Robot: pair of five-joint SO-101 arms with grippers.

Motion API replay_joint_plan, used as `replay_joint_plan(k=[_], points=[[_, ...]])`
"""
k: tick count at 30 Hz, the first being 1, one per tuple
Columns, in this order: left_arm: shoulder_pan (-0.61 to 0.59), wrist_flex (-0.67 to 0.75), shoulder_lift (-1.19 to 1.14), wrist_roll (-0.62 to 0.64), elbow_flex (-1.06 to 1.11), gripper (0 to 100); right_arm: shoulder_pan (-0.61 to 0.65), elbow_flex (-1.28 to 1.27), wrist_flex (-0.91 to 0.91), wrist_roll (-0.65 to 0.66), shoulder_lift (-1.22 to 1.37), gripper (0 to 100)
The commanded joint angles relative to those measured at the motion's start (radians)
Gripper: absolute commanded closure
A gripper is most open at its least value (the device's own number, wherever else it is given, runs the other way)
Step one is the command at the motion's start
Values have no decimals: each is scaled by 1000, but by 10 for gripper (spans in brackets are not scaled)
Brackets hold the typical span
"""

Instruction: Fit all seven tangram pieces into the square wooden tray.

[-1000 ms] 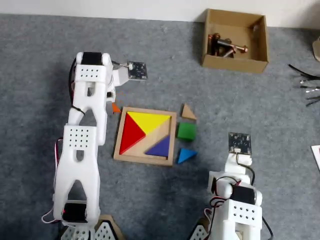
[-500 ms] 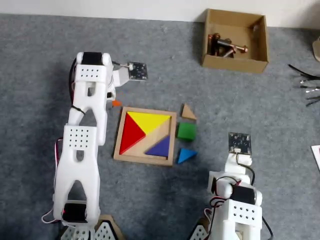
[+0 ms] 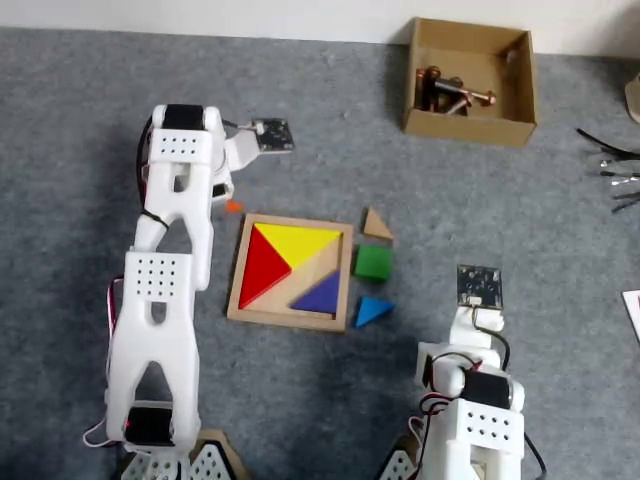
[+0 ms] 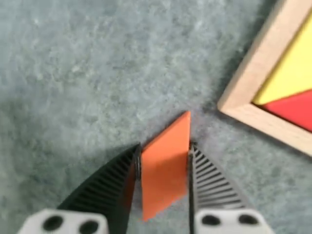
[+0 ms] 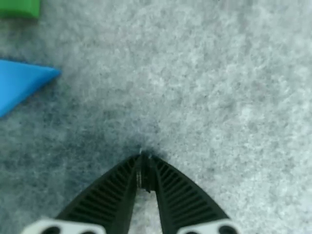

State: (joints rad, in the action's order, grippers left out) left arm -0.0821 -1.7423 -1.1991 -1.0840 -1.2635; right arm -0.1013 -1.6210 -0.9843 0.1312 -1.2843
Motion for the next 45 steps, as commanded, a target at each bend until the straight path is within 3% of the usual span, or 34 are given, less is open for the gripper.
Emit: replay_joint_plan(k=[1, 7, 13, 19, 27, 45], points=[[-1, -12, 81, 124, 2, 962, 12, -16, 33, 20, -1, 989], [16, -12, 216, 350, 77, 964, 12, -16, 33, 20, -1, 989], [65, -12, 366, 413, 283, 966, 12, -16, 33, 20, -1, 989], [107, -12, 501, 554, 346, 966, 12, -16, 33, 20, -1, 989], [291, -8, 647, 700, 610, 966, 12, -16, 33, 20, -1, 989], [533, 84, 596, 1031, 651, 966, 12, -19, 33, 20, -1, 989]])
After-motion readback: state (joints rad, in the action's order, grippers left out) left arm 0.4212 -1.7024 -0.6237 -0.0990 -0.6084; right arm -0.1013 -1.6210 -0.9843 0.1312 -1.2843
